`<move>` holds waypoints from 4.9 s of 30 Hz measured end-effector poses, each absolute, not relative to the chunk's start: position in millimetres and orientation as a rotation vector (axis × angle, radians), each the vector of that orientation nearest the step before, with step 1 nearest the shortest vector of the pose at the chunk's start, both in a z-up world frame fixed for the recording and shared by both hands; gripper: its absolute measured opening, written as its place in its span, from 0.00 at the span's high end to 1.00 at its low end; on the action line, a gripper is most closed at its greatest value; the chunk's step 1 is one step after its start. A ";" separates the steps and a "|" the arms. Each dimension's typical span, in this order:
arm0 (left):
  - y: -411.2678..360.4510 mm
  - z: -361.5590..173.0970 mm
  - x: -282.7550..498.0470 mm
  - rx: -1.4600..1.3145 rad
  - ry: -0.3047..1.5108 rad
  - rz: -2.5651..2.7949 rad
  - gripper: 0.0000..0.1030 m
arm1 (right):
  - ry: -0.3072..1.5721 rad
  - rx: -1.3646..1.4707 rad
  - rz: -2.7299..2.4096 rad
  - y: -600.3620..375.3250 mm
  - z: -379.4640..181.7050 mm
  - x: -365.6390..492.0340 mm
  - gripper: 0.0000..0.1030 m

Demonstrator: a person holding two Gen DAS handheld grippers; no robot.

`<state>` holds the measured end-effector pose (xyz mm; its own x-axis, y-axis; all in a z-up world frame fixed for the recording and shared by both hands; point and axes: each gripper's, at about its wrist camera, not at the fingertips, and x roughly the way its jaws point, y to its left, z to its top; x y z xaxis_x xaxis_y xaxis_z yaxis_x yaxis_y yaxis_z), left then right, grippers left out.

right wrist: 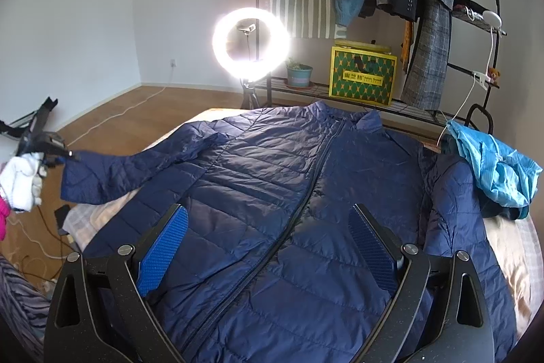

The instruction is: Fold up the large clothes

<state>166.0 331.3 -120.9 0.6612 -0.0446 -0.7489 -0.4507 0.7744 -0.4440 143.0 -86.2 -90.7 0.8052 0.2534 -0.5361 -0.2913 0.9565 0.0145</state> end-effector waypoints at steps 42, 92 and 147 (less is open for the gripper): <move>88.2 -73.5 290.2 -0.364 0.886 -0.142 0.54 | 1.028 0.369 0.363 -116.6 -160.9 255.1 0.27; 136.5 -98.3 304.2 -0.335 0.927 0.005 0.54 | 0.982 0.008 -0.059 -200.7 -202.0 445.5 0.96; -79.6 -95.8 242.6 0.065 0.896 -0.394 0.54 | 0.917 0.575 -0.508 -503.6 -196.1 23.2 0.63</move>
